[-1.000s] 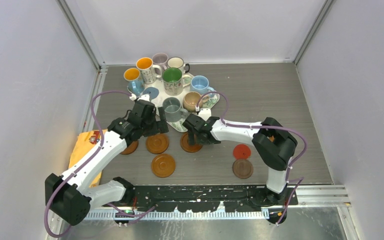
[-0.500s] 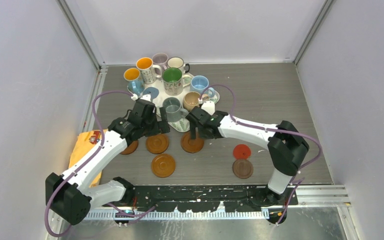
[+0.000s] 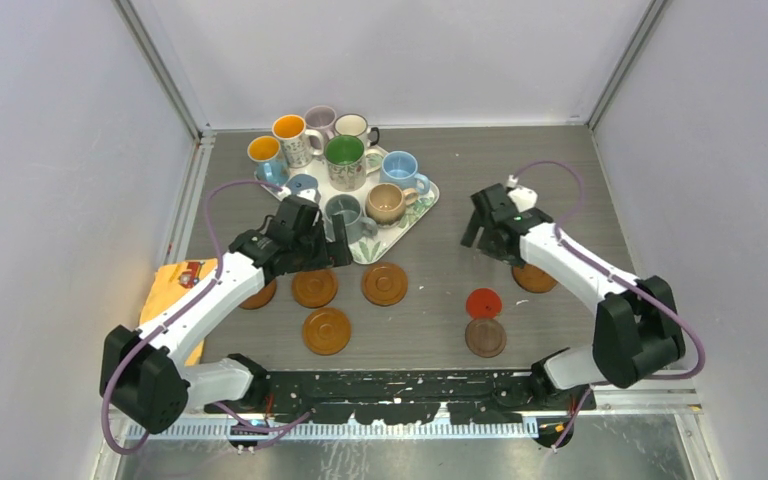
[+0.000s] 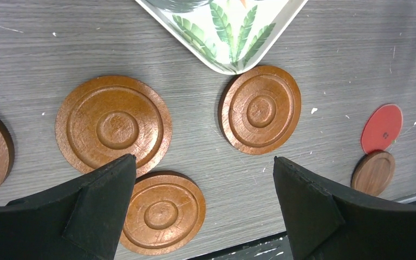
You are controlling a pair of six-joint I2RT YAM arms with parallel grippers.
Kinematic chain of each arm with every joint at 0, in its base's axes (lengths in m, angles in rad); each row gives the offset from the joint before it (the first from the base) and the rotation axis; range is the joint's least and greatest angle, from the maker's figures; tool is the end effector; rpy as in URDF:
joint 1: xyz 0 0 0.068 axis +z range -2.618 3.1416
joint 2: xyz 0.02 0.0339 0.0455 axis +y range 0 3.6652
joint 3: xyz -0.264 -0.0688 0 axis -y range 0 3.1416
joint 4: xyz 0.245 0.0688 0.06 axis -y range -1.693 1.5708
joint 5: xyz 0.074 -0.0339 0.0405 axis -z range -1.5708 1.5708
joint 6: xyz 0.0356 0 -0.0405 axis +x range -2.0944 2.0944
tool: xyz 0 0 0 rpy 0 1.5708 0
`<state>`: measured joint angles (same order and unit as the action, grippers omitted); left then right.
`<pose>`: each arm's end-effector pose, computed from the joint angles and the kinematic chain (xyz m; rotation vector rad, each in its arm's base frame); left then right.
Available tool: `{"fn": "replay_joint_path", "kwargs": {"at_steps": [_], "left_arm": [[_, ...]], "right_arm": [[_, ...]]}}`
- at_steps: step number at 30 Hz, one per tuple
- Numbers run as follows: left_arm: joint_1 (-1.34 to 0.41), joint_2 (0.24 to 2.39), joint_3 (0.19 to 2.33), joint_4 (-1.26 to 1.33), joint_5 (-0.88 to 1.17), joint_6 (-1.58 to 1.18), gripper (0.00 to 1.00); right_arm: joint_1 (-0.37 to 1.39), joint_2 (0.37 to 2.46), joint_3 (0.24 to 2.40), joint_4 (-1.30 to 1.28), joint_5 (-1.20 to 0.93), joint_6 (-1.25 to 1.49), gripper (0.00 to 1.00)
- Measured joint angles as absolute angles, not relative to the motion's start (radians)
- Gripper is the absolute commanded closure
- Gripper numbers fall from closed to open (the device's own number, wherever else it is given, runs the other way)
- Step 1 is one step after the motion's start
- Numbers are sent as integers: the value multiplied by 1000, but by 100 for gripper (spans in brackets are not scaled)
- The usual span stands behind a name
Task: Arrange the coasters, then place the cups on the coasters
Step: Move the coaster to the center of the board.
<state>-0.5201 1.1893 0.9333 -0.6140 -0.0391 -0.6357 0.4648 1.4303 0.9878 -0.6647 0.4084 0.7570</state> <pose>0.2129 -0.1203 0.2708 -0.1620 2.4906 -0.4574 0.2547 0.1119 0.2288 0.4913 2.4880 -0.0867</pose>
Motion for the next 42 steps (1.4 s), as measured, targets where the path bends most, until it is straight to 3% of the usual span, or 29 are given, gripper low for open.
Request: {"fn": "replay_joint_path", "kwargs": {"at_steps": [12, 22, 34, 42], "left_arm": [[-522, 1200, 933, -602, 7, -613, 0], [-522, 1200, 933, -603, 14, -605, 0], [-522, 1197, 933, -603, 18, -597, 0], [-522, 1196, 933, -603, 16, -597, 0]], "right_arm": [[111, 1379, 836, -546, 260, 754, 0], [-32, 1428, 764, -395, 110, 756, 0], [-25, 1491, 776, -284, 50, 755, 0], [191, 1541, 821, -273, 94, 765, 0]]}}
